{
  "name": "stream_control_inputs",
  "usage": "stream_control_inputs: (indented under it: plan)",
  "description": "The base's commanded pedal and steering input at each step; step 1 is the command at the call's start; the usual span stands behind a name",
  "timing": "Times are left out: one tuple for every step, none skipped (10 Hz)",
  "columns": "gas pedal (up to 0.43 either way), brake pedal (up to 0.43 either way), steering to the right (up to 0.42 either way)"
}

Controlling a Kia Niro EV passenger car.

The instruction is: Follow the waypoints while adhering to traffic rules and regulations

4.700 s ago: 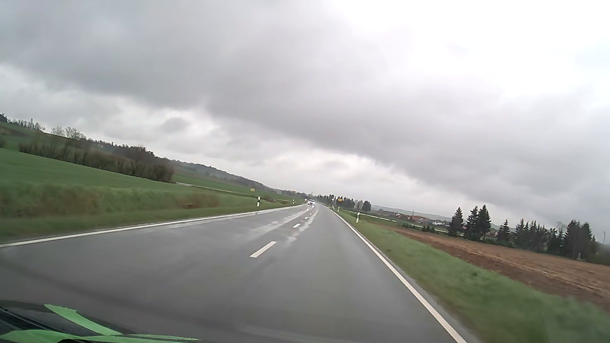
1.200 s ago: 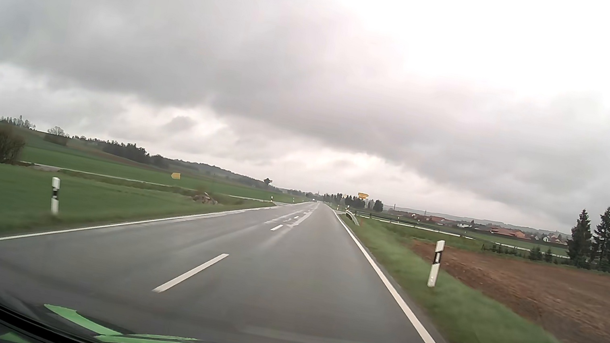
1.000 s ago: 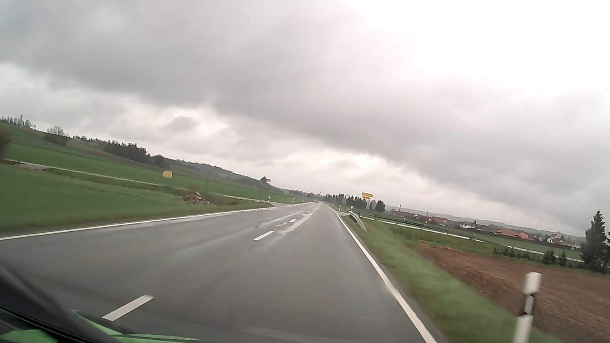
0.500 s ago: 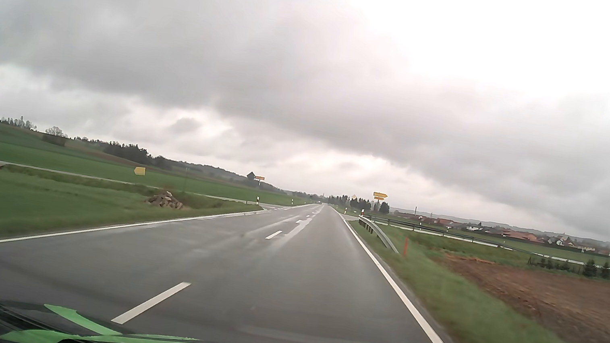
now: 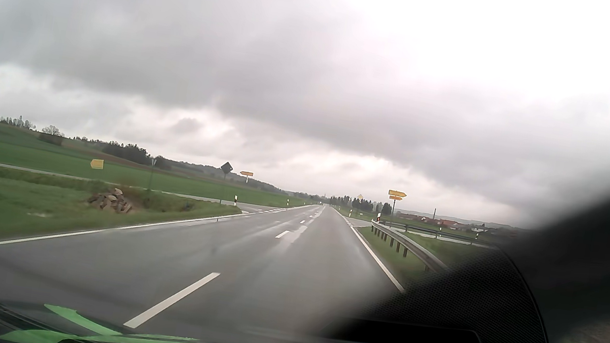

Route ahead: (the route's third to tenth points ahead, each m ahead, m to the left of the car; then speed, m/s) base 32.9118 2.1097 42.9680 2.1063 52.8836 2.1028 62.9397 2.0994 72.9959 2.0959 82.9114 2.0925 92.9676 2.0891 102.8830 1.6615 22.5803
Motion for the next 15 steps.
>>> stream_control_inputs:
  plan:
    - [0.098, 0.000, 0.001]
    - [0.098, 0.000, 0.003]
    - [0.079, 0.000, 0.004]
    - [0.047, 0.000, 0.004]
    - [0.047, 0.000, 0.004]
    - [0.047, 0.000, 0.004]
    - [0.047, 0.000, 0.004]
    - [0.059, 0.000, 0.003]
    - [0.067, 0.000, 0.003]
    - [0.098, 0.000, 0.003]
    - [0.118, 0.000, 0.003]
    - [0.118, 0.000, 0.002]
    - [0.130, 0.000, 0.002]
    - [0.130, 0.000, 0.001]
    - [0.130, 0.000, 0.000]
